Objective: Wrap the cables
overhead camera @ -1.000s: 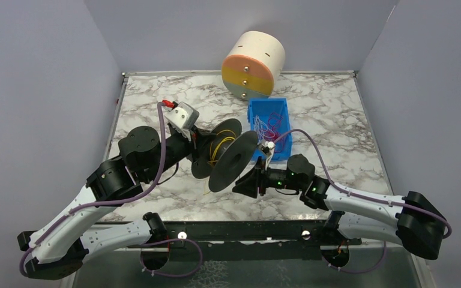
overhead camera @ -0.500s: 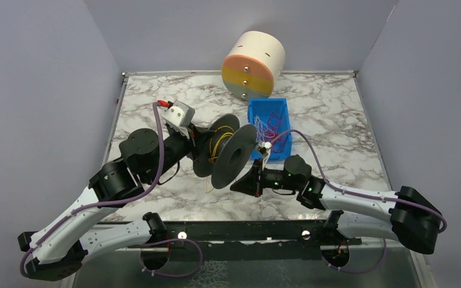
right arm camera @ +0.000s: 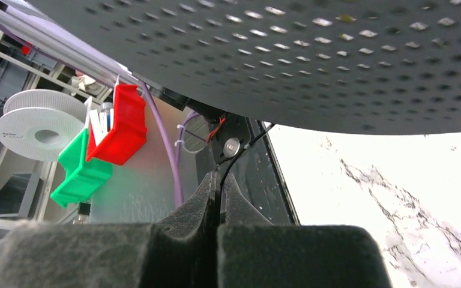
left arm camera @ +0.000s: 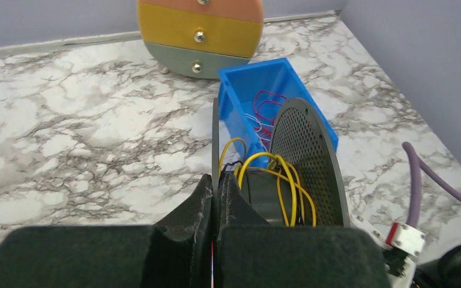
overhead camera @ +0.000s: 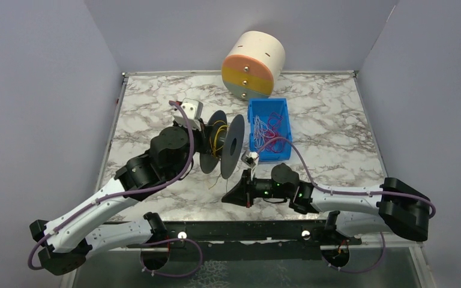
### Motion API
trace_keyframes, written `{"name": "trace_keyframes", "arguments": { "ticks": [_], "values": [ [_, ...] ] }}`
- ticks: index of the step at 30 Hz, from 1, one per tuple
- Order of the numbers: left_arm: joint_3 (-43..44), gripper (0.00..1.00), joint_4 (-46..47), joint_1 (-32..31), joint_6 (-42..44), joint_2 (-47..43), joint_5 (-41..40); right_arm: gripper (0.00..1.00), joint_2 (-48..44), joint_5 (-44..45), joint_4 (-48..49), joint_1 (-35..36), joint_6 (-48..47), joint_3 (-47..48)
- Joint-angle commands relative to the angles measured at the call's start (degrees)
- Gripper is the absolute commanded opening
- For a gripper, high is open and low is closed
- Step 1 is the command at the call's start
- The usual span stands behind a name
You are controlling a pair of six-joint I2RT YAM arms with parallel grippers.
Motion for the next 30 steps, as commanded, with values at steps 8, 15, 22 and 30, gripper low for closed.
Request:
{"name": "trace_keyframes", "arguments": {
  "ticks": [8, 15, 22, 30],
  "values": [
    [-2.9, 0.00, 7.6, -0.2, -4.9, 3.1, -12.8, 0.01, 0.9, 8.5, -4.3, 2.7, 2.0, 7.5],
    [-4.5, 0.00, 6.5, -1.0, -5.9, 4.9, -17.8, 0.01, 1.3, 12.2, -17.2, 2.6, 4.7, 15.7],
    [-4.1, 0.00, 4.1, -4.1, -4.9, 7.2, -23.7, 0.01, 3.1, 15.5, -32.9, 2.7, 6.6, 26.2],
    [-3.8, 0.00, 1.6, -8.5, -1.9, 9.3, -28.4, 0.01, 4.4, 22.8, -48.3, 2.6, 5.7, 36.2]
  ]
}}
